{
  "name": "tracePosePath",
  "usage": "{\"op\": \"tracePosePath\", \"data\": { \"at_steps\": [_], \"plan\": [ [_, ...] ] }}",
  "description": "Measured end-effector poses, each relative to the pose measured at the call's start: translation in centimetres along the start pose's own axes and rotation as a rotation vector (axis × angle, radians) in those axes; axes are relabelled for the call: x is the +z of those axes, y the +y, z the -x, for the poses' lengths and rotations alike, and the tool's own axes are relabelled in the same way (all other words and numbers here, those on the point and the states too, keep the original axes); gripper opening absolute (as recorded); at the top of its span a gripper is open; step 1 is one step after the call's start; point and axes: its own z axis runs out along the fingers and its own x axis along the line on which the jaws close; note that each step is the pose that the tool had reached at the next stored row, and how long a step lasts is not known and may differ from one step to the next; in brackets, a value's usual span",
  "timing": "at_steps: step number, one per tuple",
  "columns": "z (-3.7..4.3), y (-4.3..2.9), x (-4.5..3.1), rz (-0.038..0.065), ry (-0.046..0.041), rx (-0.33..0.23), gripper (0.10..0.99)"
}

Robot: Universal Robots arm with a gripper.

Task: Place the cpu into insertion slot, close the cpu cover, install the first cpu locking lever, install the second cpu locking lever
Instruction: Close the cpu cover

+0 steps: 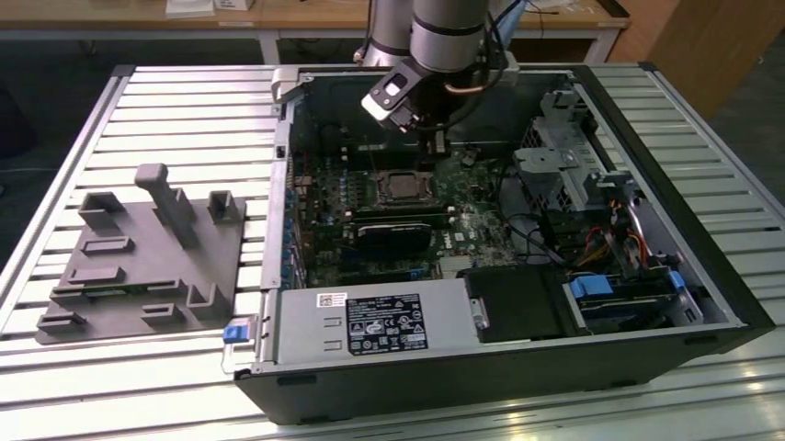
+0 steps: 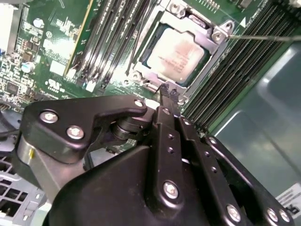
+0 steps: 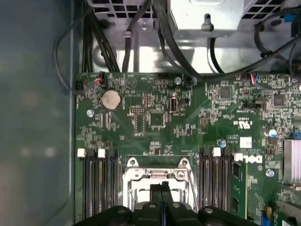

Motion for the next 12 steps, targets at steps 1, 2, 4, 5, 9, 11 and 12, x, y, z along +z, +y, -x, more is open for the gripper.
{"op": "tracePosePath", "data": {
  "at_steps": [1, 2, 4, 5, 9, 11, 12],
  "plan": [
    [0.0, -0.3, 0.04, 0.009, 0.0002, 0.0, 0.106],
    [0.0, -0.49, 0.11, 0.014, 0.0001, 0.0, 0.106],
    [0.02, -0.83, 0.32, 0.018, 0.0001, 0.0, 0.106],
    [0.02, -1.01, 0.43, 0.019, 0.0005, 0.0, 0.106],
    [0.04, -1.79, 0.63, 0.02, 0.0006, 0.0, 0.106],
    [0.04, -2.12, 0.74, 0.02, 0.0013, 0.0, 0.106],
    [0.04, -2.24, 0.81, 0.02, 0.0019, 0.0, 0.106]
  ]
}}
